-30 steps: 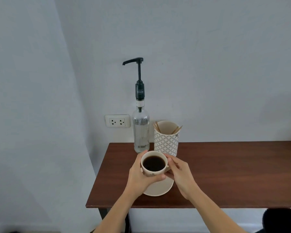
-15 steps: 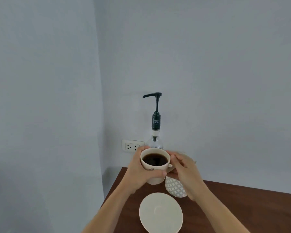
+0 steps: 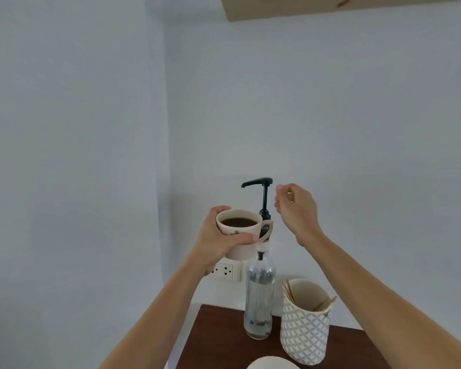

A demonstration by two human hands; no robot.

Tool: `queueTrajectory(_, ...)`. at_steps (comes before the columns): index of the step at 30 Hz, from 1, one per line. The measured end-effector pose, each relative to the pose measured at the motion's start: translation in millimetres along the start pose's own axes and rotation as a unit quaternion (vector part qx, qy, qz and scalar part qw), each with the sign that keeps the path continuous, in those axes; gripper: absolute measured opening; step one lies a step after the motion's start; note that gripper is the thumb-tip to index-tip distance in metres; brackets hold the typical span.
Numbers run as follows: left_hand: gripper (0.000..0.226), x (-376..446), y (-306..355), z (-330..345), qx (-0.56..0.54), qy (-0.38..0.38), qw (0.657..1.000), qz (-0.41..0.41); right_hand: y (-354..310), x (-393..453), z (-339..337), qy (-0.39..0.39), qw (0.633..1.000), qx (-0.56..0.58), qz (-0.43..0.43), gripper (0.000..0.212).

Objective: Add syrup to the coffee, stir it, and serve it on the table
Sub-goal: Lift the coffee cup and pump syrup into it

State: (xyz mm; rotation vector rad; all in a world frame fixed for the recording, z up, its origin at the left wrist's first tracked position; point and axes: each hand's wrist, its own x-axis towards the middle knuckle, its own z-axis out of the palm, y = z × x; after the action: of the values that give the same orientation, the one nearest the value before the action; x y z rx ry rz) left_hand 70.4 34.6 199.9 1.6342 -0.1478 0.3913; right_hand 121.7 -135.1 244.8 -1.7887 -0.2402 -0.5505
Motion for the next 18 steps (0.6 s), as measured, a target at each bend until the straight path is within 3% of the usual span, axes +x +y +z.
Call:
queueTrajectory(3,0.083,16,1,-6,-0.004,-0.008,1.0,-0.007,-8,26,14,0.007,0.999,0.016,0.028,0.038)
queueTrajectory(6,0.085,32,-5,-10,-0.01,-0.014,1.0,-0.013,-8,43,31,-0.019,0.992,0.102,0.076,0.054)
queueTrajectory(10,0.092,47,-10,-9,-0.015,-0.025,0.999,-0.016,-3,49,52,-0.011,0.977,0.193,0.09,0.041)
queueTrajectory(14,0.086,56,-11,-7,-0.027,-0.031,0.999,-0.02,2,51,63,0.015,0.963,0.25,0.099,0.022)
queueTrajectory(18,0.085,63,-12,-8,-0.028,-0.032,0.999,-0.028,3,51,67,0.026,0.966,0.24,0.091,0.022)
